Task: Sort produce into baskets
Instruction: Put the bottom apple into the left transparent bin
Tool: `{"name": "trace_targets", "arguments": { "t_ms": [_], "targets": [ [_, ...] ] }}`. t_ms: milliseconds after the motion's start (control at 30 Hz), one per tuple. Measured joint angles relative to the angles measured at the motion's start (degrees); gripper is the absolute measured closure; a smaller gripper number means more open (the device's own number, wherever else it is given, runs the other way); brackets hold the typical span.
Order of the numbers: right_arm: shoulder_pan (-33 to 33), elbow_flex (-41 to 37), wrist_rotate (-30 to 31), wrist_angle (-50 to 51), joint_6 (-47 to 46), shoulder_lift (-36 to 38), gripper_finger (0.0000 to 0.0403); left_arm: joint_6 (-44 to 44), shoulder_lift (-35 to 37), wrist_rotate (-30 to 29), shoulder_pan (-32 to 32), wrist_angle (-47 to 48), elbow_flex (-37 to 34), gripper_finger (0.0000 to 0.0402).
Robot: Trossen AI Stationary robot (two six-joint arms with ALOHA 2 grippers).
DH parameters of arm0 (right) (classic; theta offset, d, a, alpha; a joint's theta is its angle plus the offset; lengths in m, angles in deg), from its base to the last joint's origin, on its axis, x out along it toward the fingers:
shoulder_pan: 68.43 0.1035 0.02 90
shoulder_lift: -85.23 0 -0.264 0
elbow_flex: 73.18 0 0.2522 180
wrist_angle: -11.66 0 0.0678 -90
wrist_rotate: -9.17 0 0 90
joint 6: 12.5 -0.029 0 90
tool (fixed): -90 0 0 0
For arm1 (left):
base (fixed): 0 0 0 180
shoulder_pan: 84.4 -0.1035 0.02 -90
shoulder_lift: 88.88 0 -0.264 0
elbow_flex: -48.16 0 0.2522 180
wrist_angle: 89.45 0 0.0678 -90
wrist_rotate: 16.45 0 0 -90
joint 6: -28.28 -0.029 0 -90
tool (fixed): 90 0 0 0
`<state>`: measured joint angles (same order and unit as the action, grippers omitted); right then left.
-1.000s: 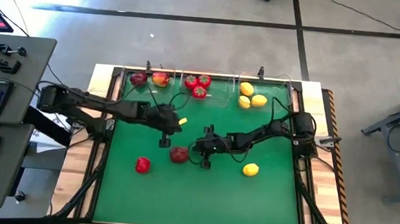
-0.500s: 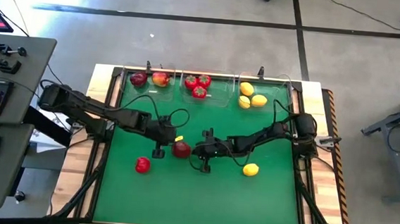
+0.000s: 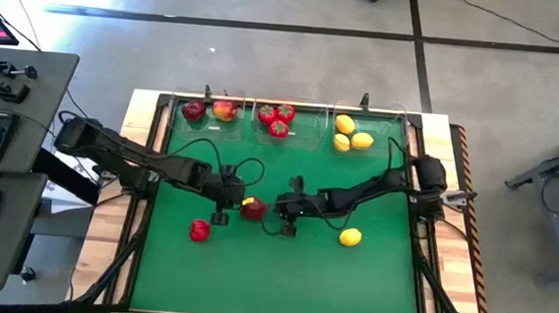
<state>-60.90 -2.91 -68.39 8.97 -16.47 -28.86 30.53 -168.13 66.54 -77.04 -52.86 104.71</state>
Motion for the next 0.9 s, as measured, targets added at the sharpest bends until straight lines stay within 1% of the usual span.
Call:
{"name": "trace_targets", "arguments": {
  "t_ms": [133,267,367,467,500,567,667,767,900],
  "targets": [
    [0.0,0.0,0.7,1.0,-5.4,2.1,0.0267,0.7,-1.6,-0.6,0.3,0.0,0.0,0.0341],
    [0.0,0.1,1.1,-0.5,-9.4,2.1,0.0209,1.2,-2.0,-6.7,1.0,-1.4,-1.0,0.0349],
    [-0.5,0.1,1.2,-0.6,-8.8,2.1,0.0181,2.3,-1.5,-7.1,1.4,-4.5,-3.5,0.0370],
    [-1.0,0.1,1.0,-0.6,-9.1,2.1,0.0172,4.0,-1.4,-6.9,1.7,-8.0,-5.7,0.0392],
    [-1.1,0.1,0.6,-0.5,-9.0,2.1,0.0172,4.4,-1.3,-6.9,1.8,-8.6,-6.5,0.0397],
    [-1.2,0.1,-2.1,0.1,-8.6,2.1,0.0176,4.7,-1.2,-6.7,2.3,-10.5,-7.6,0.0399],
    [-1.2,0.1,-5.5,1.3,-9.2,2.1,0.0195,4.7,-0.7,-7.3,3.4,-10.8,-7.7,0.0399],
    [-0.8,0.1,-5.6,1.5,-9.3,2.1,0.0237,4.5,1.5,-9.5,4.1,-10.7,-7.7,0.0401],
    [-0.7,0.0,-6.5,-0.8,-8.1,1.7,0.0323,4.6,6.5,-11.7,4.0,-10.1,-7.7,0.0401]
  ]
}}
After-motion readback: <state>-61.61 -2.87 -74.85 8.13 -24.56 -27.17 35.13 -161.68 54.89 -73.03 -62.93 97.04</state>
